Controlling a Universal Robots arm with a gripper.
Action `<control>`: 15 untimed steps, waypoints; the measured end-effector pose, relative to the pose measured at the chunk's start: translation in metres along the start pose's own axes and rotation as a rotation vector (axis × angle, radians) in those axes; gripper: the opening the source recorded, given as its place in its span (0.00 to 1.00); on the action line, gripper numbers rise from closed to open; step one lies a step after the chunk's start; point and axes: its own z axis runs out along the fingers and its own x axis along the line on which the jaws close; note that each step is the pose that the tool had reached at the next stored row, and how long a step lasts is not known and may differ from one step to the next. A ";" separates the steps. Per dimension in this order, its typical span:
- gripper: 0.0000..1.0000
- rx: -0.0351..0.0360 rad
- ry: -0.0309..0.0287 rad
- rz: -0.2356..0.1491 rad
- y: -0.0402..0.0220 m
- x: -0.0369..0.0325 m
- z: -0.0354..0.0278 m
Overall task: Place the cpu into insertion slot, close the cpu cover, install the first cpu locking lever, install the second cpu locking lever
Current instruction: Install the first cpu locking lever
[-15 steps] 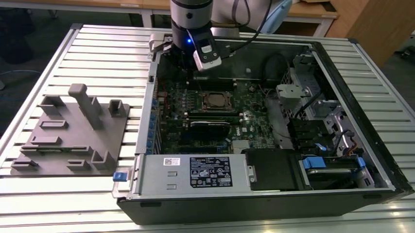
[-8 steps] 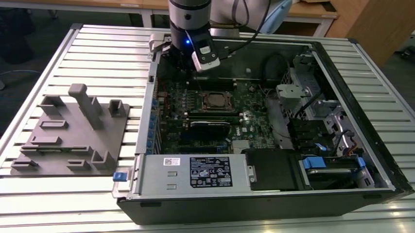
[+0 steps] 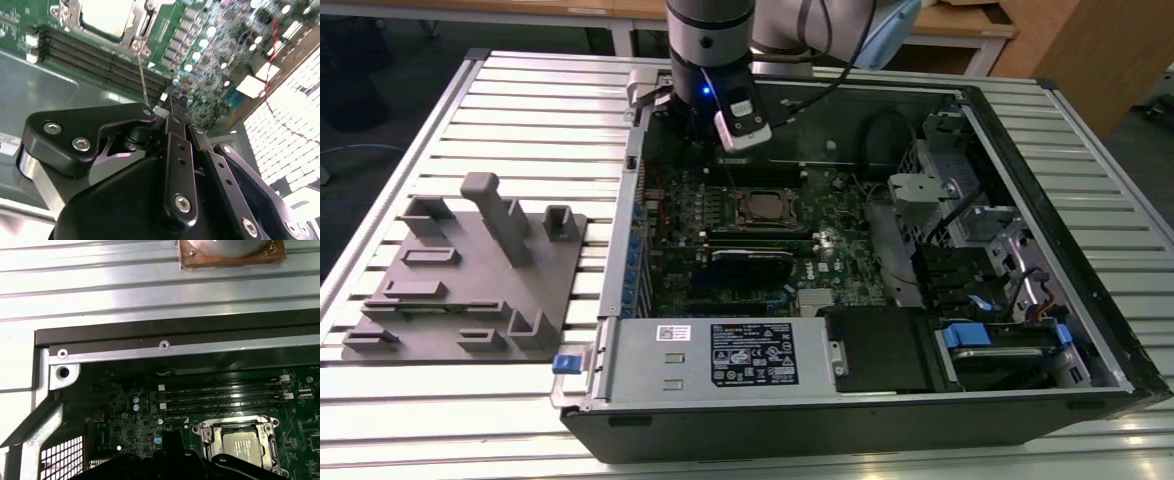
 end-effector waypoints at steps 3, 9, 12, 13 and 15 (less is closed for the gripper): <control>0.11 -0.0025 0.0001 0.000 -0.0003 -0.0001 0.0013; 0.11 -0.0156 0.0016 0.000 -0.0009 -0.0001 0.0038; 0.11 -0.0237 0.0023 0.000 -0.0008 -0.0001 0.0040; 0.11 -0.0264 0.0025 0.000 -0.0008 -0.0001 0.0041; 0.11 -0.0322 0.0031 0.000 -0.0008 -0.0001 0.0043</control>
